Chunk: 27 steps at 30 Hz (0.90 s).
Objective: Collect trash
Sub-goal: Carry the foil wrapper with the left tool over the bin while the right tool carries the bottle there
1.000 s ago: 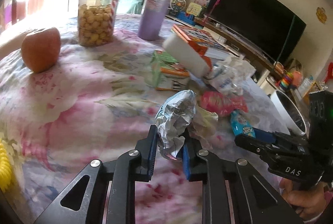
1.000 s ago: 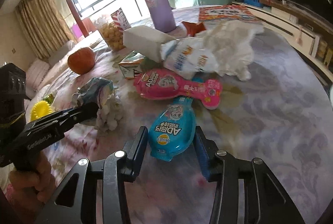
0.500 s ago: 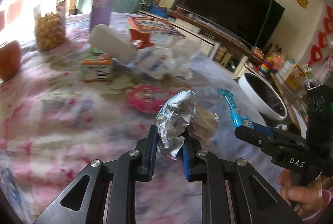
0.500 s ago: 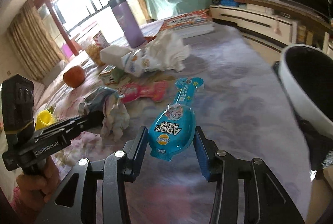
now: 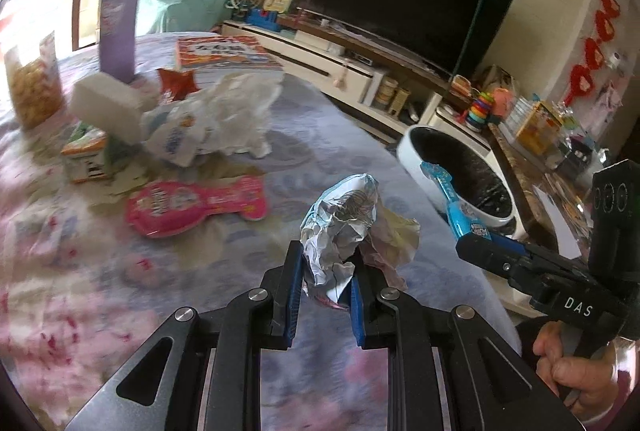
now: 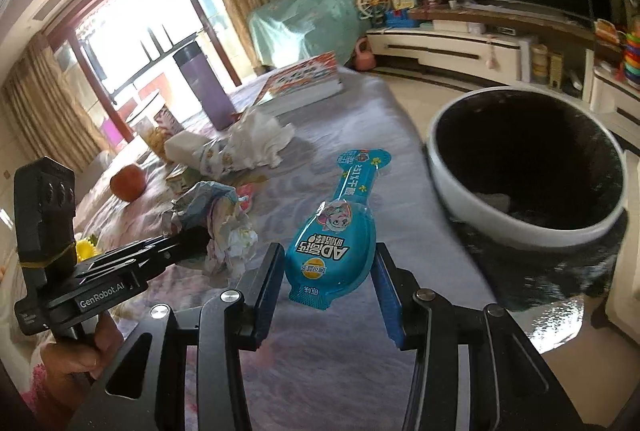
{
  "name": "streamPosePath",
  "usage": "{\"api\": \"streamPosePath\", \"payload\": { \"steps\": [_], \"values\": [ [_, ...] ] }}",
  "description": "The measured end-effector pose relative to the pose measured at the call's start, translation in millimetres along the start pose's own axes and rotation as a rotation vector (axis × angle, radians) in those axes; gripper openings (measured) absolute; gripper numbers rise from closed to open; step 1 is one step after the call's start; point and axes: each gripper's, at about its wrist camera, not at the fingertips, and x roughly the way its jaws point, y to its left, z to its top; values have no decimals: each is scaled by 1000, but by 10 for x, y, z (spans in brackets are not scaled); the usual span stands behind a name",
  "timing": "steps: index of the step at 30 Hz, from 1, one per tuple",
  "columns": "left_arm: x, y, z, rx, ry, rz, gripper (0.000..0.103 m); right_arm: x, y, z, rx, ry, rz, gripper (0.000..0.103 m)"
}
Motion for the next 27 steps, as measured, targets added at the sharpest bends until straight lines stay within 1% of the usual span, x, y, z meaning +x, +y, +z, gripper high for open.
{"api": "streamPosePath", "payload": {
  "steps": [14, 27],
  "values": [
    [294, -454, 184, 54, 14, -49, 19, -302, -487, 42, 75, -56, -59, 45],
    [564, -740, 330, 85, 31, -78, 19, -458, -824, 78, 123, -86, -96, 45]
  ]
}}
